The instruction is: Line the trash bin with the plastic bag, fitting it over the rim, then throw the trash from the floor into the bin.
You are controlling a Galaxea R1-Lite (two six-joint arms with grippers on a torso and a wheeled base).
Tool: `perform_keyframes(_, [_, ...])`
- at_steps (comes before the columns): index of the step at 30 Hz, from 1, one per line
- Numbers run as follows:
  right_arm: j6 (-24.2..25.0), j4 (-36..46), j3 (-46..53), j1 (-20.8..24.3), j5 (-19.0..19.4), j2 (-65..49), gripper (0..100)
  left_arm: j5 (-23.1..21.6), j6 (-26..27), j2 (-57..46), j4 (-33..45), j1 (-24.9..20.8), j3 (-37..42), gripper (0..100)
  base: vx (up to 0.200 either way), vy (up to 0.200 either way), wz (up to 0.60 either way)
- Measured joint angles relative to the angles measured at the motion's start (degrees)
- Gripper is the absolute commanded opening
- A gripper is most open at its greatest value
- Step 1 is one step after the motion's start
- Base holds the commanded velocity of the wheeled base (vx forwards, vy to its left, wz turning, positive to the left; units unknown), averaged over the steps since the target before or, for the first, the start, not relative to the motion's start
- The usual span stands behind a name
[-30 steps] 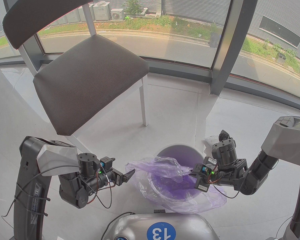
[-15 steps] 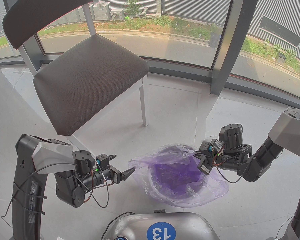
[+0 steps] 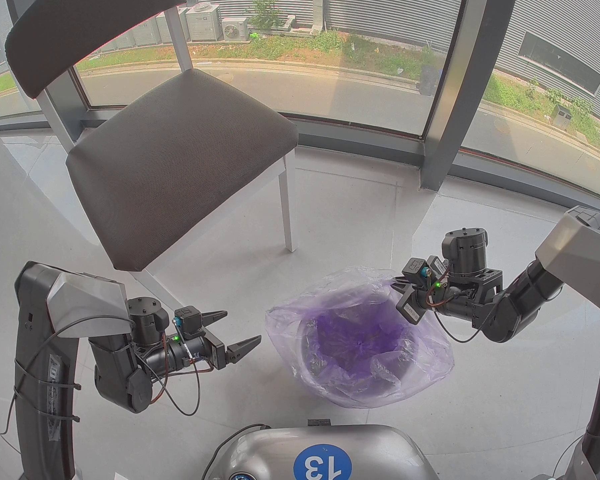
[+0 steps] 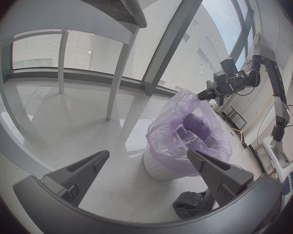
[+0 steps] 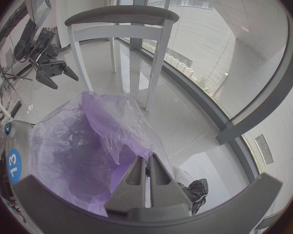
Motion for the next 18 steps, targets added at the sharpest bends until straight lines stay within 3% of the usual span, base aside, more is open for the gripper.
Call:
perform_keyframes(10, [2.8,1.1,-6.0,-0.3,-1.4,3.2,0,0.1,0.1,0.0,0.0,0.0,-0.3,100,0.000,0.000,0.00])
perform_keyframes(18, [7.9,1.2,-9.5,0.1,-4.3,5.4,0,0.3,0.1,0.0,0.0,0.0,-0.5,100,0.000,0.000,0.00])
